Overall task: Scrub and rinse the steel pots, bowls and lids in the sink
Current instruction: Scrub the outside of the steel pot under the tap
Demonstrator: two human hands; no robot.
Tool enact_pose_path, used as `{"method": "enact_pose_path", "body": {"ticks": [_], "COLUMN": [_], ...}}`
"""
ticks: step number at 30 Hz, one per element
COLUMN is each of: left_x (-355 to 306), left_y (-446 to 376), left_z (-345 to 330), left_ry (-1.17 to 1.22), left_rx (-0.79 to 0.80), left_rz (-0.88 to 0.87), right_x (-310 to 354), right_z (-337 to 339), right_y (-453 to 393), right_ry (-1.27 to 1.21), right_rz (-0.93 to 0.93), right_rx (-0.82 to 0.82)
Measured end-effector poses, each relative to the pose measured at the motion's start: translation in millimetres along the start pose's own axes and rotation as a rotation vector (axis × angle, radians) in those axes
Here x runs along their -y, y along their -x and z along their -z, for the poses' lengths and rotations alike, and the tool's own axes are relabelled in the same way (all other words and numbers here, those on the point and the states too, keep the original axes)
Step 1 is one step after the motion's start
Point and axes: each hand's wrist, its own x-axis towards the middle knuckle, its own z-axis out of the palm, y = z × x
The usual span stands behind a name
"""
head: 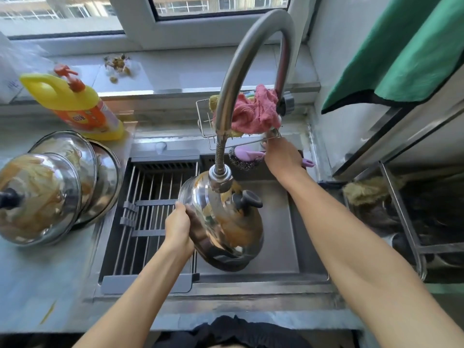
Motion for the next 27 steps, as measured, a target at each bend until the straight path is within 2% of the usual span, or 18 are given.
{"method": "enact_pose_path", "body": {"ticks": [3,9,13,27], "left_x": [3,7,10,18], "left_y": [0,6,11,5], "left_z": [1,2,-1,-6], "left_ry": [0.026,0.078,0.083,0.022], "left_rx": [-0.01,0.033,0.039,0.068], "left_rz": [0.007,0.063,0.096,0.053], "right_x": [-3,-13,-14,-17], "right_z": [-3,-7,-9,-13], "right_y": [-1,3,5,8], "right_ry": [-0.06,-0.099,-0.111,-0.115], "right_rz": [0.031,0.119,0.115,0.17], "right_rx": [-0.057,-0.059,-0.063,-0.107]}}
